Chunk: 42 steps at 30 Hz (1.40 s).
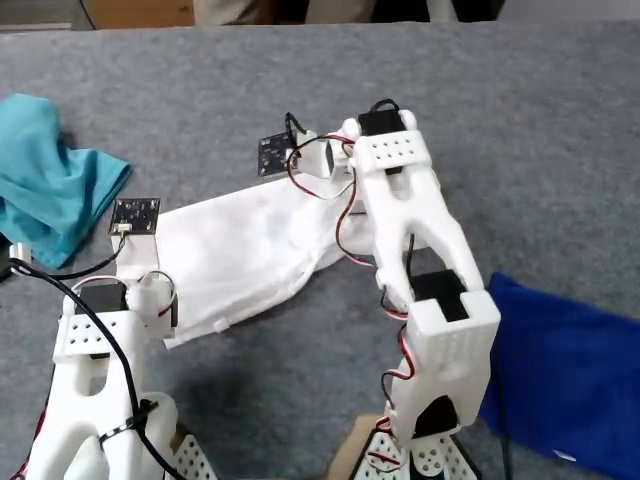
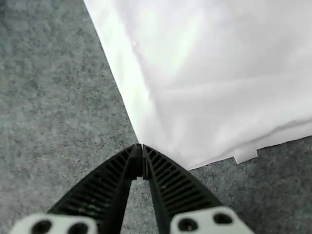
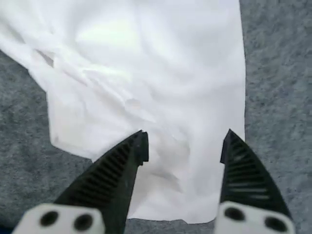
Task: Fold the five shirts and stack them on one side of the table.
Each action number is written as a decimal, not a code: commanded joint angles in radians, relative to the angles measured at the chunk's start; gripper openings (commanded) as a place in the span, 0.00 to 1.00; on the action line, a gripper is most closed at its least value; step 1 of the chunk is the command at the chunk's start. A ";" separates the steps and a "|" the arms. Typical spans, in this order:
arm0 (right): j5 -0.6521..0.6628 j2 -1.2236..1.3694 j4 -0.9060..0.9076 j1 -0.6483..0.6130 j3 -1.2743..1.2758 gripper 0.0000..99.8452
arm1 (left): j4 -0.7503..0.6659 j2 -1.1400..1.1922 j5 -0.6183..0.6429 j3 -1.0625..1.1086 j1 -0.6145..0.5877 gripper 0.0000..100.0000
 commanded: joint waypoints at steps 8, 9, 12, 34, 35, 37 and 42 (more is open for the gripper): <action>-0.032 -0.277 0.230 0.170 0.054 0.03 | -0.008 -0.019 -0.009 -0.012 -0.002 0.02; -0.041 -0.312 0.232 0.188 0.084 0.01 | -0.009 -0.019 -0.009 -0.012 -0.002 0.02; -0.040 -0.417 0.233 0.208 0.214 0.01 | -0.012 -0.019 -0.009 -0.012 0.000 0.02; -0.232 0.120 -0.002 -0.058 -0.223 0.01 | -0.006 -0.019 -0.009 -0.005 0.000 0.02; -0.232 0.171 0.028 -0.054 -0.292 0.01 | -0.006 -0.019 -0.009 -0.005 -0.002 0.02; -0.235 0.283 0.081 -0.039 -0.426 0.01 | -0.006 -0.019 -0.009 -0.005 -0.002 0.02; -0.282 0.449 0.316 0.024 -0.799 0.01 | -0.006 -0.019 -0.009 -0.003 -0.002 0.02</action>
